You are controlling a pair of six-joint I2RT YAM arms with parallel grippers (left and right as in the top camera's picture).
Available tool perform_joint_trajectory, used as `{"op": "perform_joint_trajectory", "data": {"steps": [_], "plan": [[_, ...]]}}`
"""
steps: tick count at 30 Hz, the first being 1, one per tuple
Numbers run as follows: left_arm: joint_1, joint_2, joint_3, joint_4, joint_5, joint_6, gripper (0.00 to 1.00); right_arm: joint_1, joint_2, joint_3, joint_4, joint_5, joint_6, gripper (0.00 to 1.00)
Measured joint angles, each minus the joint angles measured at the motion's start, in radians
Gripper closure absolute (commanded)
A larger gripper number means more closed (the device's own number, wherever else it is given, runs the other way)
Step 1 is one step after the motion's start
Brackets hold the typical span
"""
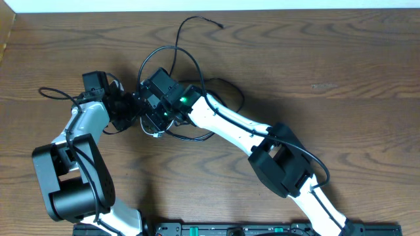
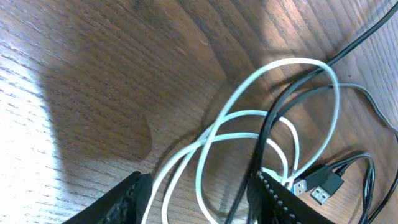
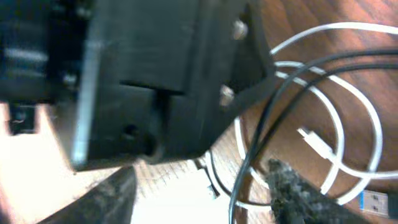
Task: Untangle cables
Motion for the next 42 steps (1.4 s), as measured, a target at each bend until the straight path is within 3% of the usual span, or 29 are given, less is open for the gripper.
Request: {"op": "perform_joint_trajectory", "data": {"steps": [10, 21, 28, 35, 41, 42], "plan": [[0.000, 0.000, 0.000, -0.002, -0.022, 0.000, 0.44, -0.012, 0.000, 0.000, -0.029, 0.175, 0.008, 0.33], [0.000, 0.000, 0.000, -0.003, -0.029, 0.000, 0.44, -0.018, 0.006, 0.000, -0.021, 0.297, 0.026, 0.70], [0.000, 0.000, 0.000, -0.003, -0.029, 0.000, 0.44, -0.018, 0.046, 0.000, 0.007, 0.310, 0.031, 0.63], [0.000, 0.000, 0.000, -0.003, -0.029, 0.000, 0.44, -0.018, 0.106, 0.000, 0.054, 0.315, 0.029, 0.68], [0.000, 0.000, 0.000, -0.003, -0.029, 0.000, 0.44, -0.018, 0.112, 0.003, 0.028, 0.317, 0.028, 0.99], [0.000, 0.000, 0.000, -0.003, -0.029, 0.000, 0.44, -0.018, 0.112, 0.006, 0.021, 0.317, 0.026, 0.99]]}}
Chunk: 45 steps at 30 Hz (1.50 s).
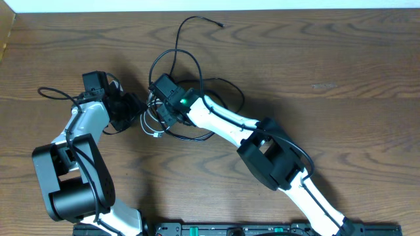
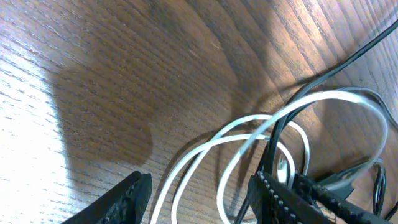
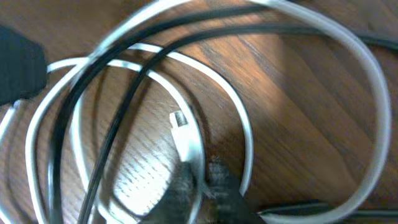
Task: Untangle cables
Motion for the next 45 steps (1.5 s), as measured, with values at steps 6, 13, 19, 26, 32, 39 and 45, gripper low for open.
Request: {"op": "perform_joint_trajectory", "data": {"steps": [6, 13, 19, 26, 32, 39, 45], "plan": [[0.000, 0.000, 0.000, 0.000, 0.000, 0.000, 0.44, 0.000, 0.000, 0.003, -0.011, 0.003, -0.008, 0.99], [0.000, 0.000, 0.000, 0.000, 0.000, 0.000, 0.44, 0.000, -0.032, 0.002, -0.071, 0.013, -0.064, 0.99], [0.000, 0.000, 0.000, 0.000, 0.000, 0.000, 0.44, 0.000, -0.163, 0.002, -0.156, 0.083, -0.090, 0.99], [0.000, 0.000, 0.000, 0.000, 0.000, 0.000, 0.44, 0.000, -0.250, 0.008, -0.293, 0.192, -0.100, 0.99], [0.000, 0.000, 0.000, 0.000, 0.000, 0.000, 0.44, -0.001, -0.242, 0.007, -0.351, 0.226, -0.101, 0.77], [0.000, 0.000, 0.000, 0.000, 0.000, 0.000, 0.44, -0.001, -0.242, 0.007, -0.365, 0.216, -0.107, 0.27], [0.000, 0.000, 0.000, 0.000, 0.000, 0.000, 0.44, -0.001, -0.242, -0.010, -0.362, 0.194, -0.059, 0.27]]}}
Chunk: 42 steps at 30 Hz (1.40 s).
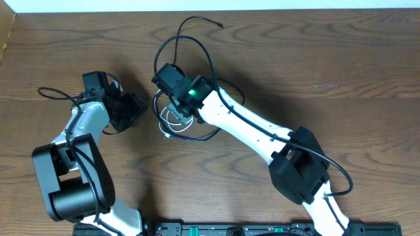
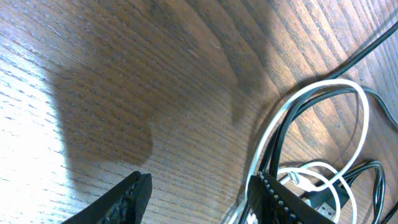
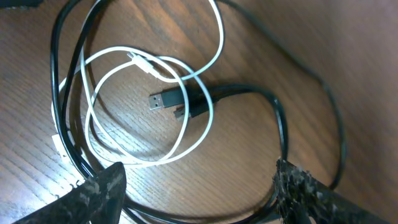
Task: Untangle cables
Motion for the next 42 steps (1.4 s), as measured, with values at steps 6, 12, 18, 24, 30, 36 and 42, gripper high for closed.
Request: {"op": "perform_joint_trajectory", "data": {"steps": [6, 12, 18, 24, 30, 36, 42], "plan": [[0.000, 0.000, 0.000, 0.000, 0.000, 0.000, 0.44, -0.020, 0.002, -0.064, 0.012, -0.010, 0.074, 0.37], [0.000, 0.000, 0.000, 0.000, 0.000, 0.000, 0.44, -0.045, 0.003, -0.142, 0.050, -0.019, 0.157, 0.60], [0.000, 0.000, 0.000, 0.000, 0.000, 0.000, 0.44, -0.048, 0.003, -0.180, 0.143, -0.080, 0.196, 0.77], [0.000, 0.000, 0.000, 0.000, 0.000, 0.000, 0.44, -0.056, 0.003, -0.217, 0.221, -0.161, 0.282, 0.69], [0.000, 0.000, 0.000, 0.000, 0.000, 0.000, 0.44, -0.103, 0.003, -0.288, 0.277, -0.294, 0.365, 0.70], [0.000, 0.000, 0.000, 0.000, 0.000, 0.000, 0.44, -0.182, 0.003, -0.358, 0.373, -0.459, 0.428, 0.73], [0.000, 0.000, 0.000, 0.000, 0.000, 0.000, 0.44, -0.241, 0.003, -0.428, 0.516, -0.653, 0.468, 0.65]]}}
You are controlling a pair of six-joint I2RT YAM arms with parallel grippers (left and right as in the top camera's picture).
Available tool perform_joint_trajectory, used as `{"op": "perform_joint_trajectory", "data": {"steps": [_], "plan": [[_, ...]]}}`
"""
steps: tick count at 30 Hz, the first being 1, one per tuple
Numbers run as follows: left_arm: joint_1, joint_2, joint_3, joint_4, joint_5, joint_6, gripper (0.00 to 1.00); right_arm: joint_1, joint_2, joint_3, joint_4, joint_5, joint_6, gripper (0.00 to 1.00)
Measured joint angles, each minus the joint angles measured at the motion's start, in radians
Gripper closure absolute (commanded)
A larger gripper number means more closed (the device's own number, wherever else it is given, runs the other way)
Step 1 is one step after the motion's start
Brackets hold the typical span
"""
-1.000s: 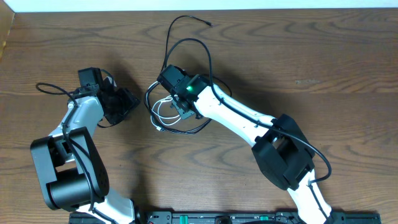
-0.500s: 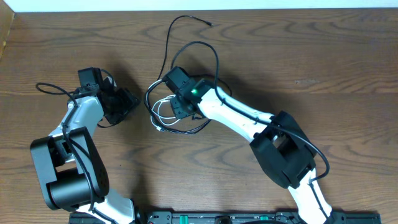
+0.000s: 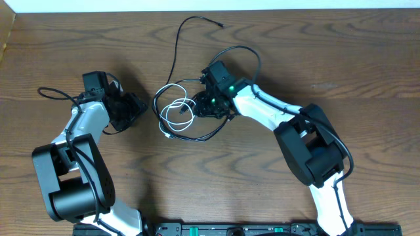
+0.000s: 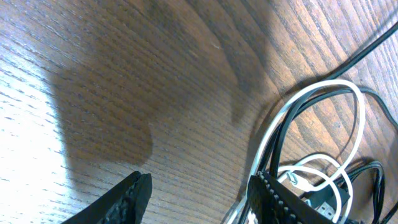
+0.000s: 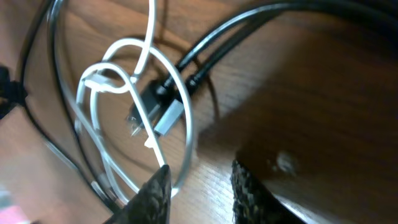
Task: Untangle cables
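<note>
A tangle of cables lies mid-table: white cable [image 3: 176, 110] loops wound through black cable [image 3: 209, 133] loops, with a thin black lead [image 3: 178, 39] running to the far edge. My right gripper [image 3: 202, 107] sits low at the tangle's right side. It is open [image 5: 199, 190] over bare wood, with the white loops [image 5: 184, 134] and a USB plug [image 5: 163, 118] just ahead. My left gripper [image 3: 136, 105] is open to the left of the tangle; between its fingers [image 4: 199, 193] is only wood, and the white cable [image 4: 323, 93] lies to the right.
A separate thin black cable [image 3: 56, 94] trails by the left arm. The wooden table [image 3: 341, 144] stretches wide on the right. Its far edge [image 3: 295, 9] meets a white wall.
My right gripper has gone from above the tangle's top left to its right side, lower and with narrower jaws. The upper black loop now arches further right. The left arm is unchanged.
At first both grippers were crowded together over the tangle beside my left gripper. Then my right gripper was down among the white loops. After that the tangle lay further right, clear of my left gripper, with my right gripper open above it. Now it is at the right side.
</note>
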Motion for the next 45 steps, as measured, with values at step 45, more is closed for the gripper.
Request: {"op": "perform_joint_trajectory", "data": {"steps": [45], "plan": [[0.000, 0.000, 0.000, 0.000, 0.000, 0.000, 0.44, -0.023, 0.000, -0.066, 0.228, -0.268, 0.029, 0.63]]}}
